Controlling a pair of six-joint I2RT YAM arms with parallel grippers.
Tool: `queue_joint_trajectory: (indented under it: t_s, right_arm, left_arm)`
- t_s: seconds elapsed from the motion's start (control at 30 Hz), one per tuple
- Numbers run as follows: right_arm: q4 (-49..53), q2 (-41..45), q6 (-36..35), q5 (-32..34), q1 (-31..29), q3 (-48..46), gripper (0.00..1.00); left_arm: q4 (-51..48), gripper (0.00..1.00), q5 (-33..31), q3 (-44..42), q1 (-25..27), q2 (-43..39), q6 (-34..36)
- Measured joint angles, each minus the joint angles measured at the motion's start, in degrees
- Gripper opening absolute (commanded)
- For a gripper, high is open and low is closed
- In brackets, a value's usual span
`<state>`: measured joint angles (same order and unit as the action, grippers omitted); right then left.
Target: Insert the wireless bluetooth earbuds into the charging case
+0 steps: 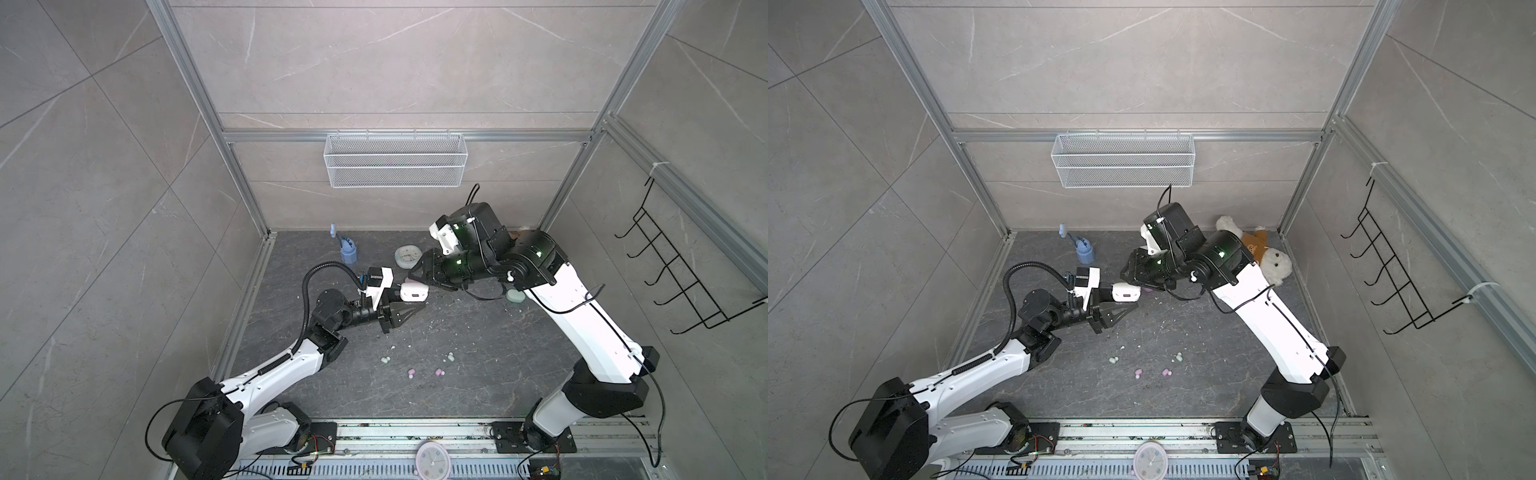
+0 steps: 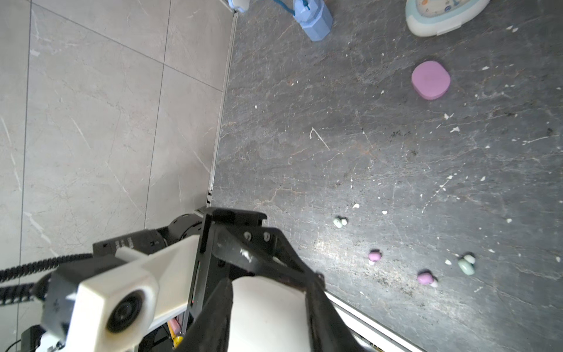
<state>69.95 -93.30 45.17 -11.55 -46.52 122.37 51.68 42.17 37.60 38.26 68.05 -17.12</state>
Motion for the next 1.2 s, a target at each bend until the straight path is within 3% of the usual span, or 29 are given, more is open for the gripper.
queue_joint_trajectory:
  t_s: [0.13, 0.3, 0.5, 0.8, 1.2]
  right_arm:
    - [1.01, 0.72, -0.04, 1.03, -0.87, -0.42, 0.45]
    - [3.39, 1.31, 0.52, 1.99, -1.09, -0.92, 0.66]
    - [5.53, 1.81, 1.6, 1.2, 0.04, -1.31, 0.84]
    - [3.89, 1.81, 1.77, -4.13, 0.48, -6.43, 0.88]
    - [2.86, 1.79, 1.75, -8.37, 0.52, -8.35, 0.85]
  left_arm:
    - [-0.13, 0.31, 0.48, -0.2, 0.44, -0.24, 0.11]
    - [-2.16, 0.32, -0.07, -0.24, 0.46, -0.44, 0.96]
    - [-15.45, 0.32, -1.09, 1.11, 0.44, -3.15, 6.16]
    - [-32.65, 0.33, -1.53, 6.88, 0.44, -6.23, 14.36]
    - [-37.11, 0.34, -1.42, 6.93, 0.7, -6.19, 16.04]
